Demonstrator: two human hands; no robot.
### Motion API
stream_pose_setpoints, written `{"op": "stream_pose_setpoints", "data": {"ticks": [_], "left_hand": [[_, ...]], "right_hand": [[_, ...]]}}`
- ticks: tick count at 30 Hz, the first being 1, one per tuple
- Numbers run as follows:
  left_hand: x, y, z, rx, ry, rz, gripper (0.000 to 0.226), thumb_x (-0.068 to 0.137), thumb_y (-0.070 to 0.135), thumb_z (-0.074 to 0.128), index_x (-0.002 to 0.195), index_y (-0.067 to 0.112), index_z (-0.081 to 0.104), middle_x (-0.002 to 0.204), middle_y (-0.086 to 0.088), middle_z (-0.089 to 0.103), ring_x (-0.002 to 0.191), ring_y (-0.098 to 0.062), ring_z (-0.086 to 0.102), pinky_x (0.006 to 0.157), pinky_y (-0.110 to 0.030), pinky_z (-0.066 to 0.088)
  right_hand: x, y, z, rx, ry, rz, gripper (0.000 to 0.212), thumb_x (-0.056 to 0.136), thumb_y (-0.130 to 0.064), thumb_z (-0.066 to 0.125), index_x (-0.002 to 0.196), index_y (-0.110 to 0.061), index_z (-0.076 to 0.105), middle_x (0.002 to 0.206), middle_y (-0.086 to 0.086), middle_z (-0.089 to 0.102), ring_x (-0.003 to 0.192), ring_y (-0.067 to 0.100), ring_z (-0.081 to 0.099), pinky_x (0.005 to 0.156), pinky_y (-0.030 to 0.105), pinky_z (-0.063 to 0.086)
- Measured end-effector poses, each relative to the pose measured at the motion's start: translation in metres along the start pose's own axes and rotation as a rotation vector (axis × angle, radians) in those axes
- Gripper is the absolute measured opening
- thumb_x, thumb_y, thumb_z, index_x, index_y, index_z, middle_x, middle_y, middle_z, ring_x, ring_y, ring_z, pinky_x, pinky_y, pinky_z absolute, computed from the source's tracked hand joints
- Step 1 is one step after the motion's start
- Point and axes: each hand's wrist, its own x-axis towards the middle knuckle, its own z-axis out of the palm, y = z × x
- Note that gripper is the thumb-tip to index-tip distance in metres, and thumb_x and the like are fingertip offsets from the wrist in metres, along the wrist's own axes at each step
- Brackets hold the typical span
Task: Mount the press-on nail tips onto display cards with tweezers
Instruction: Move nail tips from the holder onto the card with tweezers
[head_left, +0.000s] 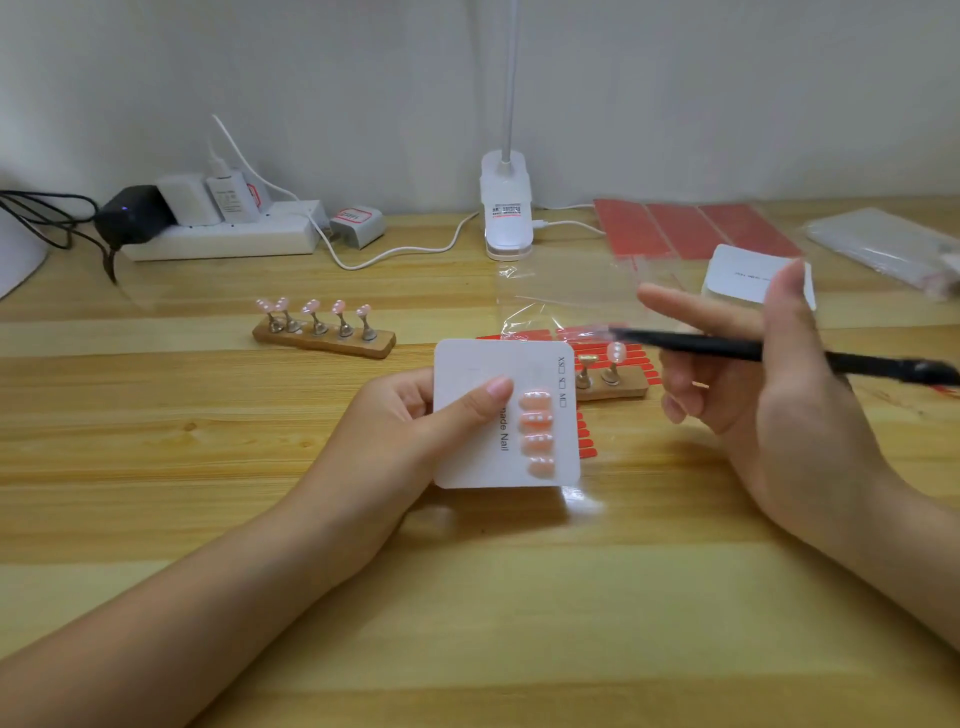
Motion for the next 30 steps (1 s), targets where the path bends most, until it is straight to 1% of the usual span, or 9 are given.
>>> {"op": "stream_pose_setpoints", "data": {"ticks": [2,5,7,9,14,17,20,22,30], "left_hand": [[-0.0005,0.0015,-0.0006,-0.041,-0.006,-0.009,0.032,0.063,0.032,0.065,0.087,0.013,0.073,0.085,-0.008,0.074,0.072,-0.016,0.069,0.064,-0.025,0.055],[-0.001,0.0028,-0.0006,-0.073,-0.01,-0.014,0.027,0.066,0.028,0.063,0.086,0.012,0.073,0.084,-0.008,0.074,0.071,-0.014,0.069,0.063,-0.023,0.055],[-0.0009,0.0029,-0.0005,-0.085,-0.011,-0.018,0.025,0.067,0.027,0.063,0.084,0.012,0.074,0.085,-0.008,0.074,0.071,-0.014,0.069,0.063,-0.023,0.055],[-0.0008,0.0029,-0.0006,-0.099,-0.01,-0.02,0.023,0.067,0.026,0.062,0.081,0.013,0.075,0.083,-0.008,0.074,0.07,-0.014,0.069,0.061,-0.022,0.056],[-0.0006,0.0026,-0.0009,-0.11,-0.015,-0.017,0.022,0.069,0.024,0.062,0.082,0.013,0.075,0.083,-0.008,0.074,0.07,-0.014,0.07,0.06,-0.021,0.056],[-0.0006,0.0022,-0.0013,-0.106,-0.013,-0.013,0.024,0.068,0.025,0.062,0.084,0.012,0.074,0.084,-0.008,0.074,0.071,-0.014,0.07,0.061,-0.022,0.056],[-0.0004,0.0022,-0.0013,-0.095,-0.017,-0.007,0.023,0.068,0.026,0.062,0.084,0.014,0.075,0.084,-0.007,0.074,0.071,-0.014,0.07,0.062,-0.022,0.057],[-0.0001,0.0018,-0.0015,-0.08,-0.019,-0.004,0.025,0.067,0.027,0.063,0.085,0.014,0.074,0.085,-0.007,0.074,0.072,-0.014,0.07,0.062,-0.022,0.057],[0.0009,-0.0008,-0.0025,-0.019,-0.015,-0.014,0.029,0.067,0.031,0.064,0.089,0.014,0.073,0.088,-0.008,0.074,0.076,-0.019,0.07,0.07,-0.031,0.056]], "right_hand": [[-0.0004,-0.0015,-0.0015,0.072,-0.062,0.05,0.055,0.079,-0.063,0.036,0.083,-0.027,0.078,0.059,-0.004,0.063,0.053,0.008,0.051,0.052,0.017,0.045],[-0.0008,-0.0015,0.0016,0.105,-0.108,0.051,0.041,0.079,-0.051,0.053,0.069,-0.019,0.077,0.058,0.004,0.066,0.05,0.01,0.057,0.048,0.015,0.045],[-0.0012,-0.0009,0.0029,0.11,-0.1,0.077,0.036,0.07,-0.048,0.056,0.061,-0.017,0.073,0.056,0.008,0.065,0.045,0.013,0.057,0.045,0.016,0.046],[-0.0012,0.0001,0.0032,0.114,-0.094,0.092,0.034,0.067,-0.046,0.057,0.057,-0.016,0.071,0.055,0.009,0.065,0.043,0.015,0.058,0.044,0.016,0.047],[-0.0004,0.002,0.0022,0.119,-0.083,0.103,0.034,0.074,-0.04,0.053,0.056,-0.016,0.07,0.055,0.008,0.065,0.046,0.014,0.06,0.045,0.017,0.049],[-0.0002,0.0028,0.0024,0.121,-0.078,0.095,0.032,0.071,-0.043,0.055,0.056,-0.017,0.07,0.054,0.006,0.064,0.047,0.014,0.061,0.046,0.017,0.048],[0.0005,0.0043,0.0013,0.126,-0.06,0.093,0.033,0.075,-0.039,0.053,0.056,-0.016,0.069,0.054,0.008,0.064,0.046,0.014,0.06,0.046,0.017,0.048],[0.0007,0.0045,0.0011,0.11,-0.071,0.099,0.032,0.073,-0.04,0.054,0.057,-0.017,0.069,0.056,0.008,0.065,0.046,0.014,0.06,0.047,0.017,0.049],[-0.0017,0.0041,0.0016,0.083,-0.119,0.078,0.029,0.068,-0.043,0.057,0.06,-0.019,0.07,0.056,0.009,0.065,0.05,0.013,0.063,0.05,0.018,0.051]]}}
